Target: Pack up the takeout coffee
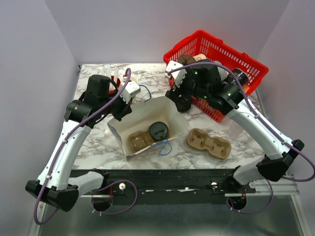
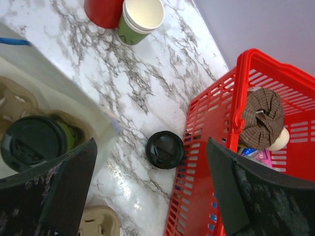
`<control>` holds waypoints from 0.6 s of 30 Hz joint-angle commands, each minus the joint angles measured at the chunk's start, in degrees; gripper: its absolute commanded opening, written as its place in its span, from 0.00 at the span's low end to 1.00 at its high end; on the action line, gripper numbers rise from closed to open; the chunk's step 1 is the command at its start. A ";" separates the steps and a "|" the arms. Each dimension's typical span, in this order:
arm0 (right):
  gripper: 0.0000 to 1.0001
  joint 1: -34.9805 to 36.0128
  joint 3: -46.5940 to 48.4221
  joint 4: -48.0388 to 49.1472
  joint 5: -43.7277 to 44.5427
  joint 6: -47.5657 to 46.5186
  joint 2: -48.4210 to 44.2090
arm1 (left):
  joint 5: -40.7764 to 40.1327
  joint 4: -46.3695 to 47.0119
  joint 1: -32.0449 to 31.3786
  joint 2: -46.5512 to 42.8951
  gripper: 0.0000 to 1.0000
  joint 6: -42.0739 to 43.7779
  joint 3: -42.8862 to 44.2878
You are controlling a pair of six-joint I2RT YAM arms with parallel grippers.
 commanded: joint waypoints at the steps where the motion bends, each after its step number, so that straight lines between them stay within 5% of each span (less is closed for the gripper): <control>1: 1.00 -0.71 -1.71 3.38 5.33 0.52 -1.24 | 5.69 -2.24 0.11 -1.52 0.00 5.74 3.22; 13: 1.00 -1.67 -3.56 5.23 8.32 0.78 -0.80 | 4.03 -3.56 -4.46 -3.45 0.00 8.99 2.96; 18: 1.00 -2.20 -1.28 4.17 0.36 1.84 -1.32 | 2.63 -3.39 -5.08 -3.27 0.00 8.12 2.35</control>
